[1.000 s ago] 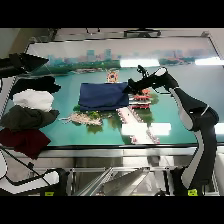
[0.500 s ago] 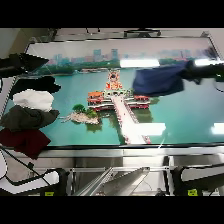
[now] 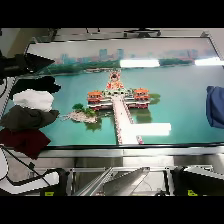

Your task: Fold the shirts.

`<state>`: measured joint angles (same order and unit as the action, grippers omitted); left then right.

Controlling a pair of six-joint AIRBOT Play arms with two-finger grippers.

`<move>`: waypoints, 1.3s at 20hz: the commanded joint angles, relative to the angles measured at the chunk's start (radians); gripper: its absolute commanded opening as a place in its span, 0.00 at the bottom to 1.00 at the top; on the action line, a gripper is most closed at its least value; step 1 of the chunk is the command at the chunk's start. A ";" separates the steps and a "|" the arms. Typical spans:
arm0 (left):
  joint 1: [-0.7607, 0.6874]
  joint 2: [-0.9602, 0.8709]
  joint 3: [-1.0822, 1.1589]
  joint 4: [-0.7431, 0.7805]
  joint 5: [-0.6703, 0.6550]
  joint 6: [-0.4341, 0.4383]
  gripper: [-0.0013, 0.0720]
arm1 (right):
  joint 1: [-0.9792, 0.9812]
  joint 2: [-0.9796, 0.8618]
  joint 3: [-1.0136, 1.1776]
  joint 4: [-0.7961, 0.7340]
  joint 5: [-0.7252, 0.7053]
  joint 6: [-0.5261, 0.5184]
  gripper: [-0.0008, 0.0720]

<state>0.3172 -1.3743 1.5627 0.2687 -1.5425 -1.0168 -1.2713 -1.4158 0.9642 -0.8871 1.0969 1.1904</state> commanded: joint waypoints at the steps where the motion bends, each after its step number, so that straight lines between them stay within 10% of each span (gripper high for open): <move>1: -0.046 0.000 0.000 0.000 -0.004 -0.017 0.04 | -0.107 -0.063 -0.049 0.004 0.005 -0.084 0.04; 10: -0.101 0.000 0.000 0.001 0.001 -0.016 0.04 | -0.115 -0.084 0.017 -0.019 0.053 -0.082 0.06; 12: -0.102 0.000 0.000 0.001 0.002 -0.016 0.04 | -0.115 -0.084 0.057 -0.015 0.098 -0.081 0.64; 13: -0.102 0.000 0.000 0.001 0.003 -0.016 0.04 | -0.115 -0.084 0.077 -0.018 0.136 -0.080 0.75; 17: -0.102 0.000 0.000 0.000 0.018 -0.017 0.04 | -0.116 -0.070 0.159 -0.206 0.318 0.127 0.54; 21: -0.102 0.000 0.000 0.000 0.017 -0.016 0.04 | -0.116 0.055 0.178 -0.530 0.401 0.415 0.54; 23: -0.101 0.000 0.000 0.000 0.019 -0.016 0.04 | -0.111 0.132 0.178 -0.511 0.400 0.435 0.52; 26: -0.101 0.000 0.000 0.001 0.040 -0.015 0.04 | -0.029 0.245 0.178 -0.319 0.378 0.359 0.20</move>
<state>0.2161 -1.3743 1.5627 0.2695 -1.5181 -1.0336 -1.3548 -1.2716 1.1378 -1.2991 1.4731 1.5490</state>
